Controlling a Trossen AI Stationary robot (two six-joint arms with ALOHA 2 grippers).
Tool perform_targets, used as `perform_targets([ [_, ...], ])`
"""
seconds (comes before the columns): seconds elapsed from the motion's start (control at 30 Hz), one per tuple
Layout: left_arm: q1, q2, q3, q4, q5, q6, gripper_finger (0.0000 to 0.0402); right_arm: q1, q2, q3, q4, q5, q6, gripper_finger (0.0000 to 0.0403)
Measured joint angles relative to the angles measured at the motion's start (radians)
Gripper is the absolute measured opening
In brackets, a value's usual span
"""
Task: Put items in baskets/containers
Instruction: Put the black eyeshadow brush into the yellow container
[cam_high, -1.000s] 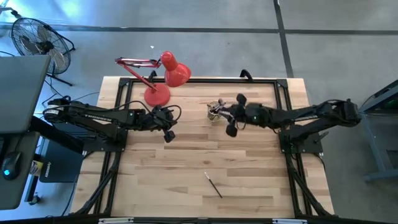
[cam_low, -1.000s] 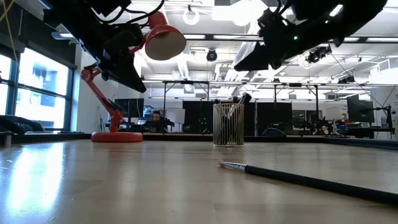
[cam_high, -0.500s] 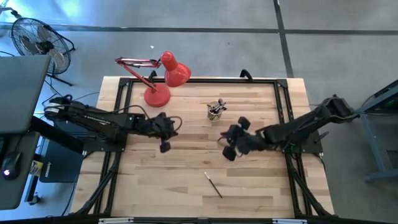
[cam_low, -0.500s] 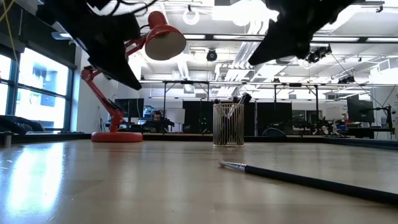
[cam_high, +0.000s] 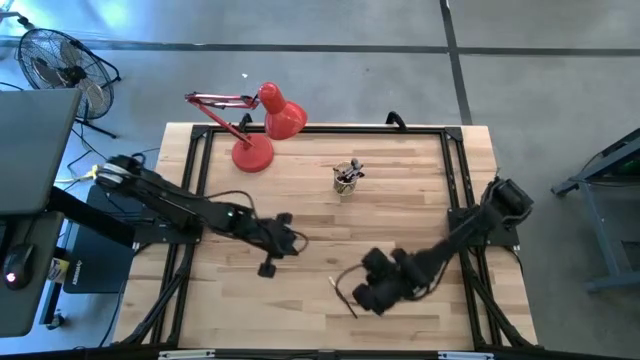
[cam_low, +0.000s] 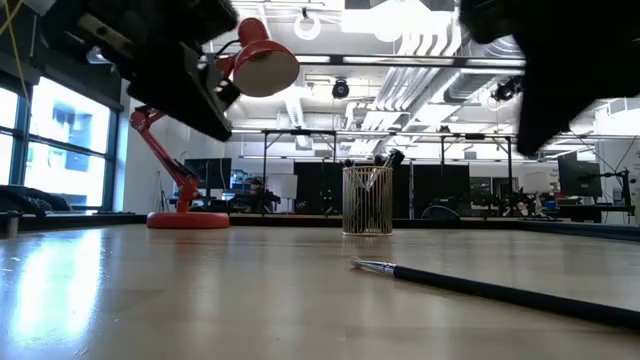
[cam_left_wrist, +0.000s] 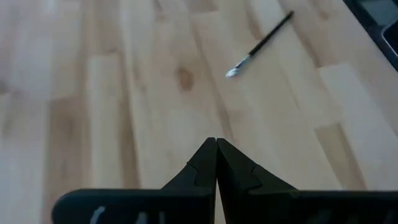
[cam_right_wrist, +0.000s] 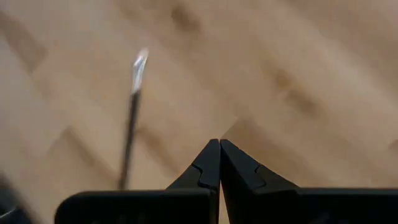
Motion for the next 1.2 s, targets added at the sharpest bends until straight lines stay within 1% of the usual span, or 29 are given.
perform_targets([
  [0.1,-0.006,0.088,0.073,0.006,0.057,0.045,0.0,0.064,0.021,0.004,0.013,-0.004,0.126,0.0001],
  [0.17,-0.006,0.158,0.126,-0.008,0.089,0.059,0.0,0.101,0.026,0.003,0.011,0.017,0.198,0.0001],
  [0.3,-0.005,0.282,0.242,-0.081,0.097,0.082,0.0,0.164,0.027,0.003,0.011,0.057,0.288,0.0001],
  [0.47,-0.005,0.4,0.393,-0.201,0.095,0.191,0.0,0.209,0.027,0.003,0.011,0.053,0.298,0.0001],
  [0.67,-0.005,0.516,0.538,-0.225,0.09,0.207,0.0,0.241,0.027,0.0,0.002,0.056,0.297,0.0002],
  [0.8,-0.005,0.571,0.613,-0.285,0.087,0.252,0.0,0.259,0.027,-0.001,0.004,0.072,0.287,0.0001],
  [0.9,-0.004,0.596,0.646,-0.358,0.085,0.252,0.0,0.269,0.027,-0.001,-0.003,0.075,0.285,0.0001],
  [1.1,-0.012,0.649,0.671,-0.355,0.089,0.235,0.0,0.293,0.027,-0.001,-0.011,0.077,0.28,0.0002],
  [1.2,-0.013,0.664,0.677,-0.319,0.091,0.23,0.0,0.301,0.027,-0.001,-0.01,0.078,0.28,0.0001],
])
